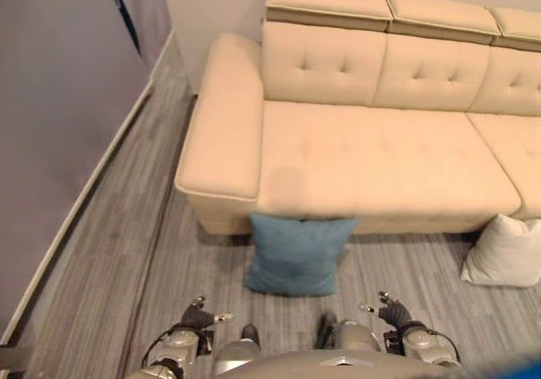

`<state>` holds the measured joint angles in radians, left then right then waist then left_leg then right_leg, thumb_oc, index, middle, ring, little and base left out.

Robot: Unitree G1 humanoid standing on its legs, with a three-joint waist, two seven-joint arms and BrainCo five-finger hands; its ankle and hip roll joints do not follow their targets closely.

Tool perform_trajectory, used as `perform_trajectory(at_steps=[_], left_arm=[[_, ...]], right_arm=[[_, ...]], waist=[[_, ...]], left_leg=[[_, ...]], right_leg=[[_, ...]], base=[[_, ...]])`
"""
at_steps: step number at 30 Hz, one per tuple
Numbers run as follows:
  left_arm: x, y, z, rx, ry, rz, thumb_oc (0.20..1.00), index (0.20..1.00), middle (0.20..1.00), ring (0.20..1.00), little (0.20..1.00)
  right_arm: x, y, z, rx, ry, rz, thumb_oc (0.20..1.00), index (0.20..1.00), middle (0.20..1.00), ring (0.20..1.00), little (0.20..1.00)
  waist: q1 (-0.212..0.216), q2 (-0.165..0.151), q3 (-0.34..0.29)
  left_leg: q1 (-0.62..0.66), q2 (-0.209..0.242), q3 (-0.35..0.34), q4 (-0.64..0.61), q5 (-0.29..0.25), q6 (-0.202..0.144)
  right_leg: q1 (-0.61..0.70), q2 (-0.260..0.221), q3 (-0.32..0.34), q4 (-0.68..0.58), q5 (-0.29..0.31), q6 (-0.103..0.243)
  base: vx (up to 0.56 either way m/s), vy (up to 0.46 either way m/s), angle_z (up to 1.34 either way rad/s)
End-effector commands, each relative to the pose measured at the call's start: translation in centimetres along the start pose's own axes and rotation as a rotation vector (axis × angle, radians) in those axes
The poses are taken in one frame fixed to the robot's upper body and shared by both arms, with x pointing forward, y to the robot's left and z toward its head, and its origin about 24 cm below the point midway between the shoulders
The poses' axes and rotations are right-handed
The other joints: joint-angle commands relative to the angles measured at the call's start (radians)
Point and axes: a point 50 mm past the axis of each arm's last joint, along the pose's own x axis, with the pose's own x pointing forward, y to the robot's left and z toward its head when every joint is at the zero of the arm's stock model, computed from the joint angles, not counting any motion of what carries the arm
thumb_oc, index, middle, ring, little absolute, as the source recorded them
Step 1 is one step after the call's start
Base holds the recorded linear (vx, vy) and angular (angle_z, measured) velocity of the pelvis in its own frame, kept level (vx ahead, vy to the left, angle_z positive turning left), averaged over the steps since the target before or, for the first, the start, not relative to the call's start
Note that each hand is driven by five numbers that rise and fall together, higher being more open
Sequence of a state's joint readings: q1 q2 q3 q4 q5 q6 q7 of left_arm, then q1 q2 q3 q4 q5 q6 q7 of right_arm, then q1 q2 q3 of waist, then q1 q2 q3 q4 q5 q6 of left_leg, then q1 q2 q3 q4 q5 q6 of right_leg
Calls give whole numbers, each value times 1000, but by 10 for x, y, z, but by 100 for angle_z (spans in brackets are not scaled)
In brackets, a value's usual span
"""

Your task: Pick up all the scattered cushions and arrange them neatly on the sofa.

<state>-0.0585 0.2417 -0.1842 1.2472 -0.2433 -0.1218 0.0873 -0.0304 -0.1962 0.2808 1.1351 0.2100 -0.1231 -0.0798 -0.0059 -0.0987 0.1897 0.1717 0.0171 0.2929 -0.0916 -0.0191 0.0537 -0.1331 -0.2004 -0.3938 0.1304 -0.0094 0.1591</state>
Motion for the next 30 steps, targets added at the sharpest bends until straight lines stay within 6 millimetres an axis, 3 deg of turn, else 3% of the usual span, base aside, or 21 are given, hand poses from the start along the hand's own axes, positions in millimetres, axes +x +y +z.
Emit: perform_trajectory(at_steps=[1,2,4,5,8,11,14,18,23,28,29,30], left_arm=[[2,-1,9,14,-27,0,1000,1000,1000,1000,1000],[2,-4,8,-2,-27,-8,1000,1000,1000,1000,1000],[2,-6,8,-5,-27,-13,1000,1000,1000,1000,1000],[3,-7,15,-8,-53,-16,1000,1000,1000,1000,1000],[4,-12,34,-21,-121,-26,1000,1000,1000,1000,1000],[4,-19,44,-11,-157,-44,1000,1000,1000,1000,1000],[4,-20,41,-10,-144,-45,1000,1000,1000,1000,1000],[4,-22,39,10,-139,-57,1000,1000,1000,1000,1000],[4,-10,38,2,-140,-15,1000,1000,1000,1000,1000],[5,-2,39,-4,-142,9,1000,1000,1000,1000,1000],[4,1,36,-13,-136,17,1000,1000,1000,1000,1000],[4,1,35,-13,-134,15,1000,1000,1000,1000,1000]], right_arm=[[4,-9,16,-19,-52,-24,1000,1000,1000,1000,1000],[3,-14,13,-12,-44,-39,1000,1000,1000,1000,1000],[3,-16,11,-6,-41,-44,1000,1000,1000,1000,1000],[2,-19,12,2,-53,-53,1000,1000,1000,1000,1000],[3,-23,20,-16,-85,-64,1000,1000,1000,1000,1000],[4,-25,28,-37,-113,-70,1000,1000,1000,1000,1000],[3,-24,27,-37,-111,-66,1000,1000,1000,1000,1000],[3,-25,24,-29,-94,-72,1000,1000,1000,1000,1000],[6,-18,38,-13,-138,-55,1000,1000,1000,1000,1000],[7,-17,48,-16,-168,-50,1000,1000,1000,1000,1000],[6,-16,45,-23,-165,-46,1000,1000,1000,1000,1000],[6,-16,44,-23,-162,-47,1000,1000,1000,1000,1000]], waist=[[9,2,4],[14,1,-6],[11,2,-7],[6,-6,0],[8,-10,24],[16,-4,21],[13,-2,5],[-2,3,-1],[6,4,10],[13,13,22],[32,14,3],[32,13,-1]], left_leg=[[-64,-6,-67,99,-20,-74],[-59,-5,-65,102,-26,-81],[-65,2,-68,124,-29,-97],[-108,19,-61,200,-16,-130],[-168,45,-76,314,7,-164],[-161,68,-118,219,-4,-152],[-147,49,-153,166,-4,-142],[-113,28,-127,107,3,-127],[-80,-6,-79,60,-5,-91],[-89,-3,-68,67,-4,-78],[-95,-2,-53,60,5,-86],[-97,-4,-56,56,10,-88]], right_leg=[[96,43,33,-4,55,-1],[127,49,4,-44,56,-8],[153,67,14,-72,39,-21],[170,68,-2,-96,31,-36],[186,74,-15,-108,23,-60],[193,80,6,-131,20,-48],[182,76,23,-130,29,-39],[161,54,34,-122,58,-18],[102,1,78,-89,116,33],[89,-7,111,-12,86,29],[136,-10,69,-35,62,24],[141,-6,72,-49,62,24]], base=[[206,-106,0],[196,-125,-2],[153,-149,3],[65,-161,18],[14,-84,49],[45,83,-7],[40,109,-37],[-9,143,-23],[-69,214,-29],[-69,56,-26],[-61,-19,-6],[-18,-53,-8]])
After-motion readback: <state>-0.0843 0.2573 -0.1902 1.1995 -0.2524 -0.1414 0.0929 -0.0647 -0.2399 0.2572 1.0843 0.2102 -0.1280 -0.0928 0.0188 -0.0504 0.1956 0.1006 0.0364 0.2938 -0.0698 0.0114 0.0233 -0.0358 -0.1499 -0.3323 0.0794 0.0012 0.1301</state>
